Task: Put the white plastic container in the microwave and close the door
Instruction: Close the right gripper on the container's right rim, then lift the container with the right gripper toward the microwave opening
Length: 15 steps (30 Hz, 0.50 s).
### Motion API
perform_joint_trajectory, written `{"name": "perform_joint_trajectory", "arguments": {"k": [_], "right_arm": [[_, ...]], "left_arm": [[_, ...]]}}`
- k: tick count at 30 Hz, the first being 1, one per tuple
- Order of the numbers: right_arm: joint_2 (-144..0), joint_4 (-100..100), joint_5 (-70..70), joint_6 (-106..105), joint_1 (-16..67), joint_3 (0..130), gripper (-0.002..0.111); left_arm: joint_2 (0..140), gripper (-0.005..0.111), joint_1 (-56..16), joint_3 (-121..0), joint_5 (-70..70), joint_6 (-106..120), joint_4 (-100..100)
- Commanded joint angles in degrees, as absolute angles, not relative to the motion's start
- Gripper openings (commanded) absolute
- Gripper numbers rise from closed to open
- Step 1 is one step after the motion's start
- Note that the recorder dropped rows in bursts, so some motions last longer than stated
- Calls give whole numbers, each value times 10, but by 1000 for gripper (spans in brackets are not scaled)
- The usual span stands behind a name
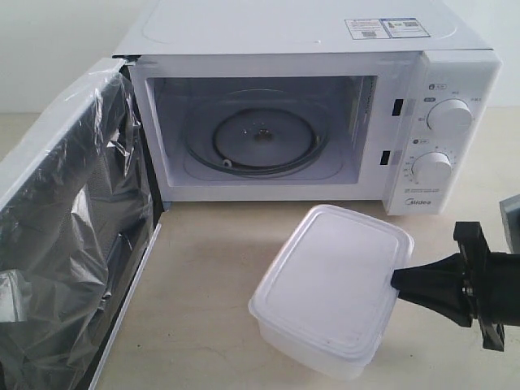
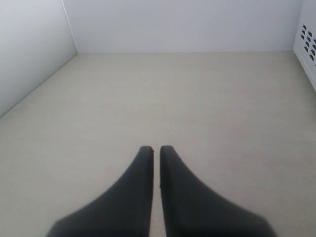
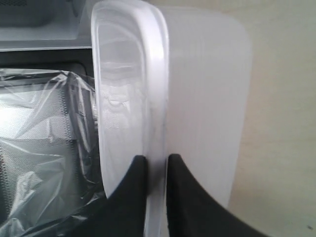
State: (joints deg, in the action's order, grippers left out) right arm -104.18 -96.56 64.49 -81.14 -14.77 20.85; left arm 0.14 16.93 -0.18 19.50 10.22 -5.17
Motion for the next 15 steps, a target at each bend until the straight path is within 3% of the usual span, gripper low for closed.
{"name": "perform_joint_trajectory", "arguments": {"k": [1,15], "right_arm": [[-1039,-992,700,-830,-146,207,0],[-1017,-999,700,-892,-109,168,0]], "left_arm": [[0,4,171,0,194,98,-51],[0,4,171,0,194,98,-51]]}}
